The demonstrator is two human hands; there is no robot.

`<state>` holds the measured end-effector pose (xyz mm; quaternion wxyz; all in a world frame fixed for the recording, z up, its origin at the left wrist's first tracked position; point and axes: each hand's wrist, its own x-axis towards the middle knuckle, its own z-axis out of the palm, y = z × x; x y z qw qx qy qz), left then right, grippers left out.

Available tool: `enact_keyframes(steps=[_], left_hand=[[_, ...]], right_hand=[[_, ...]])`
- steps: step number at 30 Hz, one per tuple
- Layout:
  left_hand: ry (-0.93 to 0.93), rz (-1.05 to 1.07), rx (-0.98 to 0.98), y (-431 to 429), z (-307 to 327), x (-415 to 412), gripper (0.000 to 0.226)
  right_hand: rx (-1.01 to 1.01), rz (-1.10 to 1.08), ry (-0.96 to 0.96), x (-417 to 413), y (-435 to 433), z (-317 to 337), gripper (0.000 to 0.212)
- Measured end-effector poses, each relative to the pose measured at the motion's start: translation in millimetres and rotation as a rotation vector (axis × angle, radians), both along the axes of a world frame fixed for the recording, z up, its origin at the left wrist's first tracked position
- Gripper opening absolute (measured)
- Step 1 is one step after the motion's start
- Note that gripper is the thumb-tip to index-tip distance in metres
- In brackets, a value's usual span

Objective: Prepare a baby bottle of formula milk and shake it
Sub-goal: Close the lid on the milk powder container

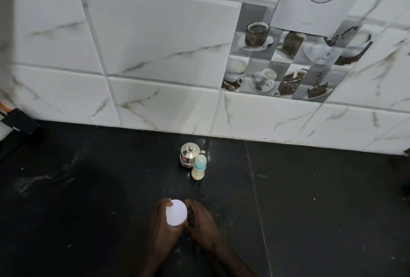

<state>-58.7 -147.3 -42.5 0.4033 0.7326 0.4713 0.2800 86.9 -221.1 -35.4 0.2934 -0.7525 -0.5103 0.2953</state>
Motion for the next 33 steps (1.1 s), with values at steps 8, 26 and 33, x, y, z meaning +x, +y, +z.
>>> enact_keyframes(steps=[8,26,33], left_hand=[[-0.207,0.011,-0.035,13,-20,-1,0.105],[0.193,-0.091,-0.334,14,-10,-6,0.118],[0.186,-0.081,-0.391,17,-17,-16,0.134]], right_hand=[[0.018,0.191,-0.049,-5,13,37,0.09],[-0.227,0.406,-0.509,-23,47,59,0.066],[-0.355,0.231,-0.491,-33,58,64,0.062]])
